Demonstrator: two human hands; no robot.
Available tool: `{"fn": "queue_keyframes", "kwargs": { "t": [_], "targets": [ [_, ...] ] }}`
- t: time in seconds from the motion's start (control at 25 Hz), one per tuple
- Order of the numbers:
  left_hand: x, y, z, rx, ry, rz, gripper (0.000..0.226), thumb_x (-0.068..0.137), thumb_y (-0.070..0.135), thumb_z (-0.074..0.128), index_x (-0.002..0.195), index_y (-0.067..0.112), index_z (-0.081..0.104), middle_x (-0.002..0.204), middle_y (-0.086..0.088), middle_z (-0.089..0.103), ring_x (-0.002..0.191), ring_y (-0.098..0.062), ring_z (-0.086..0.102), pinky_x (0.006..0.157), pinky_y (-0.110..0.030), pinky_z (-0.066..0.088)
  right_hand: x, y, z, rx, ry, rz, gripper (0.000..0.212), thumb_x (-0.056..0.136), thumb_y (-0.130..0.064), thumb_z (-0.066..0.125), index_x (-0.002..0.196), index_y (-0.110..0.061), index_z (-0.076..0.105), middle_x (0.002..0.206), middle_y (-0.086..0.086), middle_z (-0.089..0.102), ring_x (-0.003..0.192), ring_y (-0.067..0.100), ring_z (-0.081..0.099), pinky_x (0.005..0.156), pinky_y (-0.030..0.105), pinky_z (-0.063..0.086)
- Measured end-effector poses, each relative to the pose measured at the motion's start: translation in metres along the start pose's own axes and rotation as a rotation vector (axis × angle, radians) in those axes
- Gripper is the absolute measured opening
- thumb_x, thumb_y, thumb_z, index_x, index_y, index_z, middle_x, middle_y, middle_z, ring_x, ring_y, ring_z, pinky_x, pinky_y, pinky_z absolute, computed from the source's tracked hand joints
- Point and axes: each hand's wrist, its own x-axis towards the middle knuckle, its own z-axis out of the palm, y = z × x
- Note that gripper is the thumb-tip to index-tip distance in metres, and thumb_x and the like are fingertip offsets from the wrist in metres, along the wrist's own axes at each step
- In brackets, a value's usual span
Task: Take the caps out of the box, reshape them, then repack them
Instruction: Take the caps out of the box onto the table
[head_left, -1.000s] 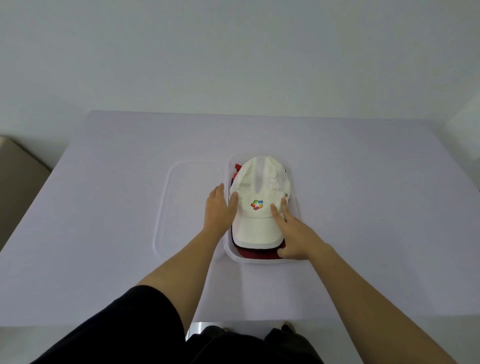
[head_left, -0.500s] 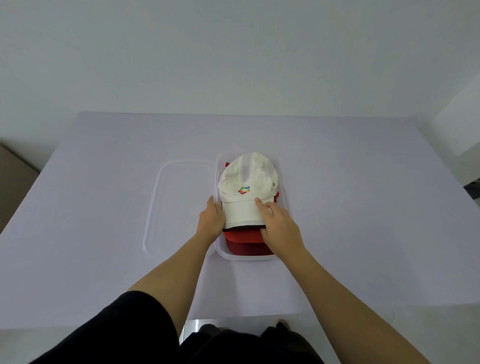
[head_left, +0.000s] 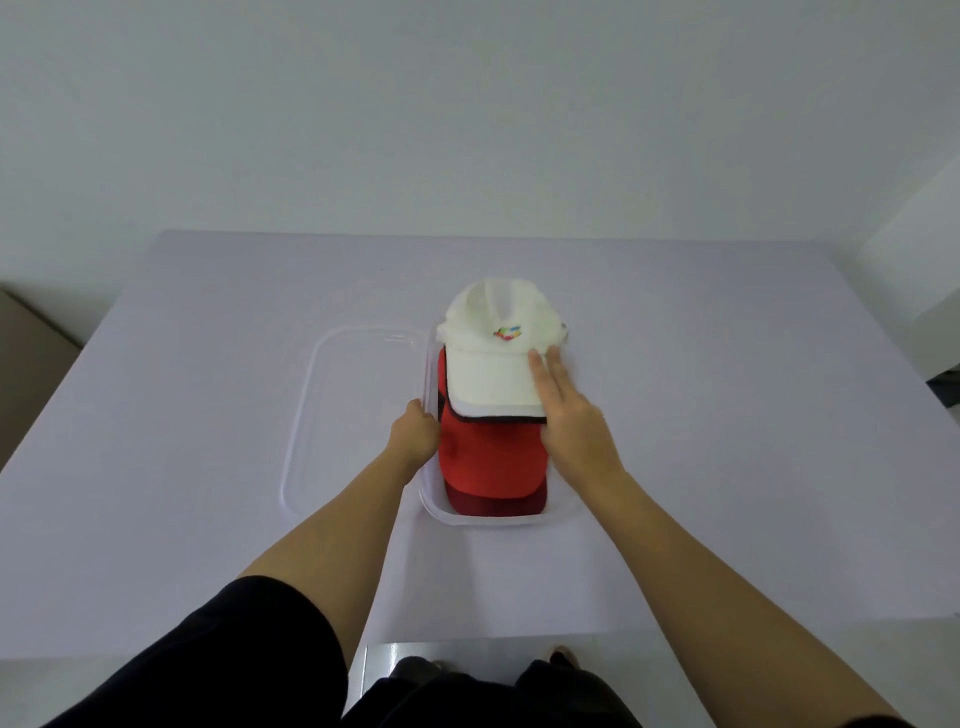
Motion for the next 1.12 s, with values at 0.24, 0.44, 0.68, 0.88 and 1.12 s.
{"fn": "queue_keyframes", "kwargs": {
  "t": [0.24,0.44,0.68,0.88,1.12],
  "targets": [
    [0.002,-0.001,0.003,0.055,0.064,-0.001,0.042,0.095,0.008,0.03,0.136,-0.002,0.036,0.135,-0.026,0.045,0.119,-0.042,0.046,0.092,-0.041,0.04,0.016,0.055,-0.035,0.136,0.218,0.195,0.083,0.075,0.021,0.04,0.148,-0.012,0.022,0.156,0.016,0.018,0.116,0.046,0.053,0.076,0.048,0.053],
    [0.003,-0.002,0.011,0.067,0.109,-0.004,0.044,0.095,0.007,0.032,0.138,-0.001,0.033,0.136,-0.027,0.045,0.12,-0.043,0.046,0.095,-0.042,0.04,-0.016,0.117,-0.012,0.035,-0.048,0.38,0.082,0.081,0.016,0.033,0.15,-0.024,0.015,0.159,0.012,0.01,0.126,0.046,0.042,0.092,0.051,0.043],
    [0.007,-0.005,0.018,0.065,0.155,-0.007,0.05,0.094,0.005,0.033,0.143,0.001,0.027,0.137,-0.025,0.047,0.123,-0.041,0.046,0.097,-0.041,0.04,-0.039,0.151,0.006,-0.126,-0.33,0.325,0.085,0.082,0.015,0.038,0.15,-0.03,0.012,0.157,0.012,0.012,0.137,0.033,0.029,0.089,0.043,0.046],
    [0.009,-0.006,0.023,0.072,0.194,-0.014,0.051,0.094,0.004,0.033,0.144,0.002,0.027,0.136,-0.023,0.05,0.123,-0.041,0.047,0.099,-0.041,0.039,-0.006,0.158,0.009,-0.231,-0.452,0.37,0.082,0.088,0.01,0.039,0.15,-0.026,-0.001,0.158,0.013,0.004,0.128,0.035,0.036,0.09,0.042,0.045],
    [0.011,-0.007,0.023,0.079,0.217,-0.026,0.051,0.095,0.005,0.033,0.145,0.004,0.026,0.135,-0.022,0.051,0.121,-0.041,0.049,0.097,-0.042,0.04,0.032,0.151,0.012,-0.207,-0.579,0.35,0.085,0.087,0.006,0.049,0.15,-0.017,-0.002,0.159,0.012,-0.003,0.141,0.034,0.019,0.102,0.044,0.038]
  ]
}}
